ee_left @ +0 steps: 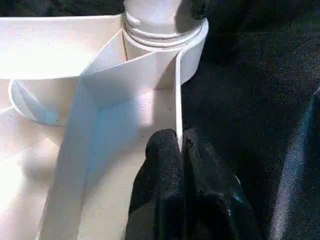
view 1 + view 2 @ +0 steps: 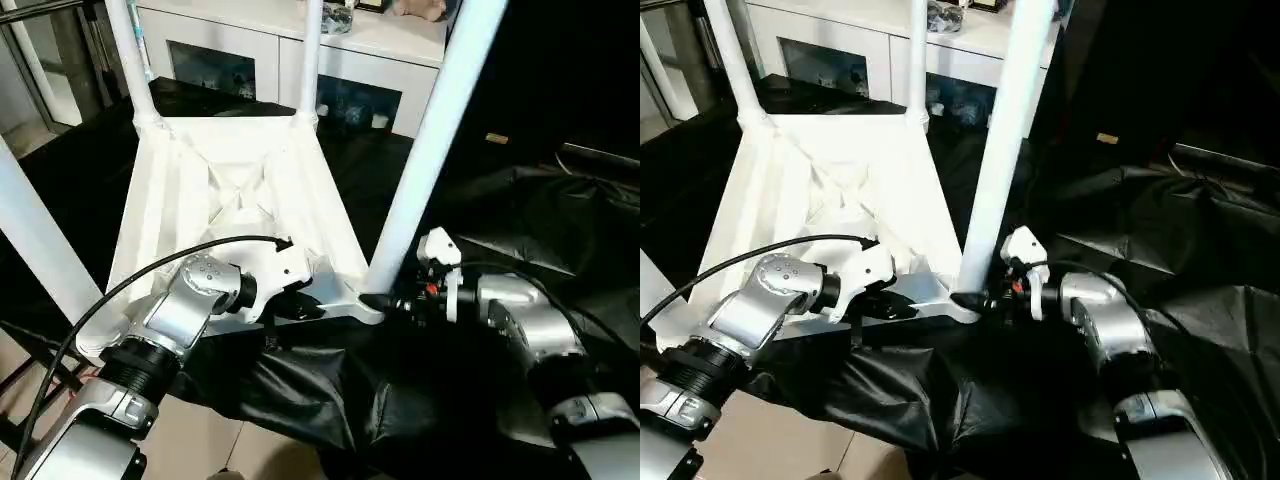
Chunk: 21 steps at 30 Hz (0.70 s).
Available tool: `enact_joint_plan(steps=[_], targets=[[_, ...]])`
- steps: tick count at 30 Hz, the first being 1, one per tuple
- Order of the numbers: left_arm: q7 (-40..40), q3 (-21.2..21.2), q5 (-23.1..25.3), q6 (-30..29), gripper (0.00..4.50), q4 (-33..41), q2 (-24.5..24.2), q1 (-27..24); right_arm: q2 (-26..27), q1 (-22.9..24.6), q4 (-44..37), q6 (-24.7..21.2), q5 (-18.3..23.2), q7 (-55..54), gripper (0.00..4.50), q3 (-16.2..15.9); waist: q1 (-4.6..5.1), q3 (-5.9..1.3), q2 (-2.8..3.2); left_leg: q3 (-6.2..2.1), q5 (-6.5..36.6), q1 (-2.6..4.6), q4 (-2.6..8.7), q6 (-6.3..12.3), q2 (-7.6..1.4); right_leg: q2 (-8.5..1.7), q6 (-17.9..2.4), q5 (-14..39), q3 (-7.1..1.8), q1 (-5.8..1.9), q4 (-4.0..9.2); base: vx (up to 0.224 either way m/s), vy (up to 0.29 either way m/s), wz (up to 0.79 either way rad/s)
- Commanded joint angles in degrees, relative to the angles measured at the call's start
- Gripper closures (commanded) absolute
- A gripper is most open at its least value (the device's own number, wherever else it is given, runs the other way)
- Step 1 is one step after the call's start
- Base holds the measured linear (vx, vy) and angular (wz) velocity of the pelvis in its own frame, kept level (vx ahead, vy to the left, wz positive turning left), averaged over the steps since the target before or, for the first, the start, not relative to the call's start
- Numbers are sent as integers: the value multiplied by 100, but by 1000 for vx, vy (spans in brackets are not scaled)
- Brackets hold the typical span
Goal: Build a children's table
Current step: Rotate leg to tighten
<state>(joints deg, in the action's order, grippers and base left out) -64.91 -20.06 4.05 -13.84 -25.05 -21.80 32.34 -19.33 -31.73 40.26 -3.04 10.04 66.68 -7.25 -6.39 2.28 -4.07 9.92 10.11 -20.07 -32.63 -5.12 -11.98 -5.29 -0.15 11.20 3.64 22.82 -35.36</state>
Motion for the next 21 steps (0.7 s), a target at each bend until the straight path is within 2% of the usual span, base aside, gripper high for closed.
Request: enact_joint_plan(steps=[1, 8, 15, 16, 19, 20, 21], targets=[[1, -78, 18, -98, 450, -256, -1, -122, -8, -80, 114, 37, -56, 73, 184, -64, -7, -303, 8, 12, 1109, -2, 356, 170, -114, -268, -1271, 869, -216, -273, 388, 0, 0, 0], [7, -54, -12, -89, 450, -269, -12, -141, 64, -137, 304, 54, -66, 136, 239, -67, -7, -302, 21, 13, 1171, 5, 358, 161, -117, -275, -1263, 946, -218, -273, 399, 0, 0, 0], [185, 14, -32, -188, 450, -304, 28, -155, 167, -18, 320, 29, -66, 148, 251, -108, -2, -295, 20, 11, 1232, 3, 368, 147, -118, -275, -1225, 1069, -220, -269, 413, 0, 0, 0], [436, 65, 10, -181, 450, -408, 125, -117, 233, 36, 344, 63, -81, -18, 251, -78, -4, -293, 22, 11, 1243, 7, 370, 146, -119, -275, -1224, 1087, -220, -263, 418, 0, 0, 0], [1172, 210, 125, -192, 450, -693, 436, 38, 470, 54, 575, 192, -174, -845, 252, 95, 6, -251, 26, 10, 1528, 19, 402, 73, -114, -283, -1080, 1630, -223, -232, 488, 0, 0, 0], [1391, 256, 138, -233, 450, -781, 562, 99, 573, 39, 691, 220, -241, -1251, 252, 151, 8, -243, 30, -7, 1799, 65, 410, -37, -109, -299, -922, 2214, -219, -199, 545, 0, 0, 0], [1511, 283, 141, -264, 450, -831, 638, 136, 635, 28, 763, 229, -284, -1501, 253, 184, 16, -249, 32, -13, 1830, 63, 416, -62, -110, -307, -879, 2326, -220, -194, 555, 0, 0, 0]])
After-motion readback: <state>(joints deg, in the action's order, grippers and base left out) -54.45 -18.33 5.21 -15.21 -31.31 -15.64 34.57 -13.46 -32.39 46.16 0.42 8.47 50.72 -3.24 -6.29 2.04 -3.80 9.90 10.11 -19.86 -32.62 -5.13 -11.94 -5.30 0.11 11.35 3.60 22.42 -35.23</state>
